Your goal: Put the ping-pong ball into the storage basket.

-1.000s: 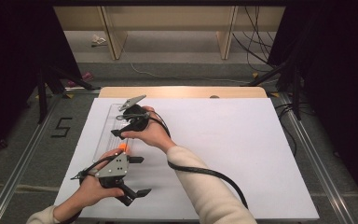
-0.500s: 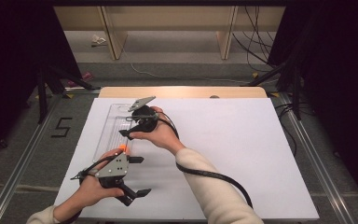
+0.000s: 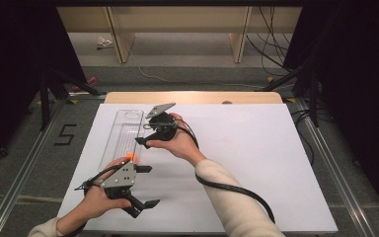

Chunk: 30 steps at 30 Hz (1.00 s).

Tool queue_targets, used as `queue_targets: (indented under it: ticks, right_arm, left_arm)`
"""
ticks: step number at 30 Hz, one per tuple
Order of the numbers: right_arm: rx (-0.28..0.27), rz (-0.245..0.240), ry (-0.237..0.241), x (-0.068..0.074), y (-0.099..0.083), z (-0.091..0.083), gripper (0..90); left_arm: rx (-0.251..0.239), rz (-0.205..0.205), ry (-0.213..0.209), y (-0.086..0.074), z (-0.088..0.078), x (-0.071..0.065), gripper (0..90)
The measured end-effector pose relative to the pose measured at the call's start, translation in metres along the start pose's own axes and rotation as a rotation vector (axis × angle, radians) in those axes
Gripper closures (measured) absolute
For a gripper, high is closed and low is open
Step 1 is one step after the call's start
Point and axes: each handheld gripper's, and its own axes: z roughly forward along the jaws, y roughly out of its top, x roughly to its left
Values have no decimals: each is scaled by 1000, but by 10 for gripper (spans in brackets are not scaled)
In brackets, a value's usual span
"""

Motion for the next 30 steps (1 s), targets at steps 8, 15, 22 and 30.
queue_targets:
  ticks: [8,15,22,30]
  right_arm:
    - [0,5,-13,-2,-7,-12,164]
    - [-1,17,-26,-5,-14,-22,164]
    - [-6,27,-38,-7,-21,-31,164]
    - [-11,34,-49,-9,-28,-41,164]
  left_arm:
    - [0,-1,2,0,0,0,0]
    - [3,3,1,0,0,0,0]
    - [4,3,2,0,0,0,0]
    - [3,0,3,0,0,0,0]
